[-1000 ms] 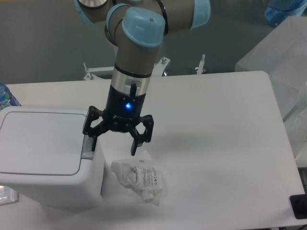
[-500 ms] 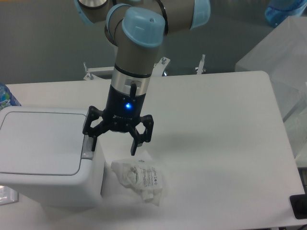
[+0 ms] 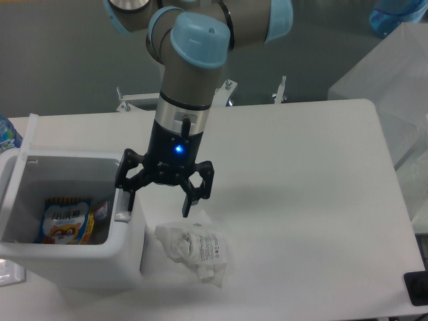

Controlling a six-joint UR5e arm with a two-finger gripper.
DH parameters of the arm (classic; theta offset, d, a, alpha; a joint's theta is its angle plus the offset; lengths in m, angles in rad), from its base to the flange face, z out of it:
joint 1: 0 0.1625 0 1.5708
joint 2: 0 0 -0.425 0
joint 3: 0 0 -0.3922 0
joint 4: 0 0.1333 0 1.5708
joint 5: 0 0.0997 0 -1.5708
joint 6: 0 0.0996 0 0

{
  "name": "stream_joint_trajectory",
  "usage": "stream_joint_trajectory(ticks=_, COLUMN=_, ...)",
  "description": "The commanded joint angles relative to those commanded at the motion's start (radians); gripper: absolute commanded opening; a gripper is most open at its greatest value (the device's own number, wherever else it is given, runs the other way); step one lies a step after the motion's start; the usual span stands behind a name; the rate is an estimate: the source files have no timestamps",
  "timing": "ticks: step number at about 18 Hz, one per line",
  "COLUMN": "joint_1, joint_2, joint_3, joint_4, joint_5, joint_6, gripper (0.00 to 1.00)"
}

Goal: Open the trash can
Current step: 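Hold the gripper beside the trash can as the lid opens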

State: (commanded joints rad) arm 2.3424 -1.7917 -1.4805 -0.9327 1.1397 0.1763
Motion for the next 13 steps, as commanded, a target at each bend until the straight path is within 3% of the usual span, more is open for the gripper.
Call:
stream_joint_trajectory(ticks=3, joint_1=0.015, joint_2=-0.005, joint_3=0.11, joint_4=0.002, joint_5=0.0, joint_6=0.021, gripper=1.0)
stream_joint_trajectory(ticks=5, joint_1=0.04, joint_2=-0.005, joint_3=0.158, joint_4=0.0, joint_5=0.0, joint_6=0.105, gripper=1.0)
stream_joint_trajectory(ticks=8, joint_1=0.077, joint_2=0.003, joint_3=0.163, joint_4=0.002, joint_5=0.015, joint_6=0.24, gripper=1.0)
stream_joint_trajectory(ticks=11, joint_1=0.08, joint_2=0.011, joint_3=0.157, joint_4=-0.006, joint_5=0.119, joint_6=0.4, gripper=1.0)
stream_joint_trajectory(ticks=13, joint_1=0.078, joint_2=0.011, joint_3=0.157, joint_4=-0.008, joint_5=0.161, joint_6=0.423, gripper=1.0)
